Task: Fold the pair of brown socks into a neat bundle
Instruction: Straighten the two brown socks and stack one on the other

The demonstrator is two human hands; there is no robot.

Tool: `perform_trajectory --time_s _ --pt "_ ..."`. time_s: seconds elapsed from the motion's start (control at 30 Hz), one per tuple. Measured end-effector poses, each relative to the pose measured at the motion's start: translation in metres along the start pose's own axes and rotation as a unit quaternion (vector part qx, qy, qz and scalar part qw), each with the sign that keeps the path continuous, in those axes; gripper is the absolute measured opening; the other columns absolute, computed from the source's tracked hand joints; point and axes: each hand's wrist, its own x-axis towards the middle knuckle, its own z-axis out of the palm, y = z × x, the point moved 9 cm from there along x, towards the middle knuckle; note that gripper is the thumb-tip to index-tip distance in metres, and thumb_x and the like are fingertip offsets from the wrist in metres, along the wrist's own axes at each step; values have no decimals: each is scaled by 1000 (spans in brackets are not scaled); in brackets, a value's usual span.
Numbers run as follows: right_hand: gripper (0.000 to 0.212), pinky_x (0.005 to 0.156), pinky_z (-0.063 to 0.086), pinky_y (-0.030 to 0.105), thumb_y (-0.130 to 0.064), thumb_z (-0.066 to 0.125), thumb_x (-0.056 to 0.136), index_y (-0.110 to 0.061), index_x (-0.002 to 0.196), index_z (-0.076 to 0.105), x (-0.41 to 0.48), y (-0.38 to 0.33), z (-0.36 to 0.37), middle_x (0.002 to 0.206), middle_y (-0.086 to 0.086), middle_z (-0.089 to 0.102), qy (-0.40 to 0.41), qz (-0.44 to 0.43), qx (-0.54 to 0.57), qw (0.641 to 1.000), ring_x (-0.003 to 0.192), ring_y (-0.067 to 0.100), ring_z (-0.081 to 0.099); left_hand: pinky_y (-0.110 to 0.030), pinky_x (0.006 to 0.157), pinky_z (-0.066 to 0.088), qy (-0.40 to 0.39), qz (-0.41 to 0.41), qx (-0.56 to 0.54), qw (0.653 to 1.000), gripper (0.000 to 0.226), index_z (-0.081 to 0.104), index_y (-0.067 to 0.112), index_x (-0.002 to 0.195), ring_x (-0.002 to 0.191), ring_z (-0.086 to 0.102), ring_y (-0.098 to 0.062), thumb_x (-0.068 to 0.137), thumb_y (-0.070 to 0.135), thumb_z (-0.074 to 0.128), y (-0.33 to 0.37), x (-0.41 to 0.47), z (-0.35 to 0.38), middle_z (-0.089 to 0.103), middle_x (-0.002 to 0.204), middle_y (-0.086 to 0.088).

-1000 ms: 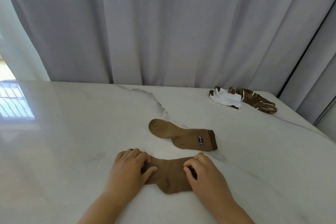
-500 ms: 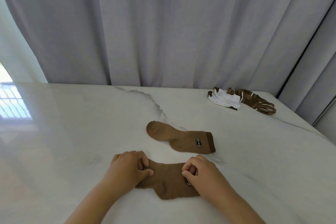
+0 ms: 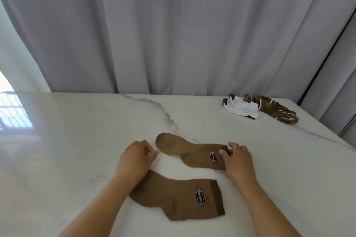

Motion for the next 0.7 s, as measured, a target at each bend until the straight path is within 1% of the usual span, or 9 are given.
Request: perform_trajectory --time_s 0.1,0.2,0.33,0.43,0.5,0.57,0.6,0.67,0.7 --pt "43 95 41 38 -32 54 90 -10 127 49 1 -1 1 122 15 52 8 -1 3 1000 114 28 46 -34 84 43 -7 -29 16 999 33 60 17 102 101 52 -24 85 45 55 -7 17 7 57 101 -4" --pt "36 87 43 35 -36 55 88 -8 111 56 -2 1 -2 112 13 54 21 -3 -19 1000 105 26 47 -41 96 37 -24 -64 43 997 47 57 16 114 115 44 -29 84 51 52 -11 32 17 53 117 -10" --pt "28 81 41 31 -32 56 89 -4 92 63 -1 1 -2 103 14 54 15 -12 -5 1000 95 26 50 -40 95 35 -34 -95 51 994 44 59 23 108 114 42 -31 78 55 58 -12 43 25 52 119 -10" --pt "29 66 41 30 -31 54 90 -9 73 61 1 2 -1 87 12 61 -31 9 112 993 80 25 56 -38 93 33 -44 -110 48 992 32 59 27 96 112 43 -30 75 50 63 -12 44 29 53 116 -8" --pt "32 58 41 27 -36 47 91 -16 70 59 -1 2 -1 77 4 62 -69 45 178 980 71 17 56 -37 88 31 -47 -113 43 992 22 56 30 84 110 43 -29 76 49 64 -12 44 30 55 112 -7" --pt "32 63 48 28 -39 43 93 -18 78 63 -5 0 5 80 0 66 -124 81 271 951 76 13 60 -35 83 28 -49 -118 31 991 20 52 32 71 108 44 -29 76 47 64 -13 43 29 58 109 -5" --pt "34 66 53 32 -37 43 94 -14 84 66 -8 -2 9 82 3 70 -157 103 347 919 79 18 65 -34 82 28 -50 -120 25 991 21 51 33 67 107 44 -28 76 46 65 -13 43 29 59 107 -5" --pt "33 60 60 36 -30 46 95 -6 88 68 -13 -7 14 77 9 77 -197 134 471 849 75 24 72 -34 81 27 -53 -127 12 990 24 51 33 61 105 43 -27 76 44 65 -15 42 28 61 104 -3" --pt "32 54 59 33 -27 47 95 -6 85 68 -14 -7 14 73 7 77 -203 137 495 834 71 21 73 -34 81 27 -55 -130 5 990 24 51 33 60 105 43 -27 76 43 66 -16 42 27 62 103 -3"
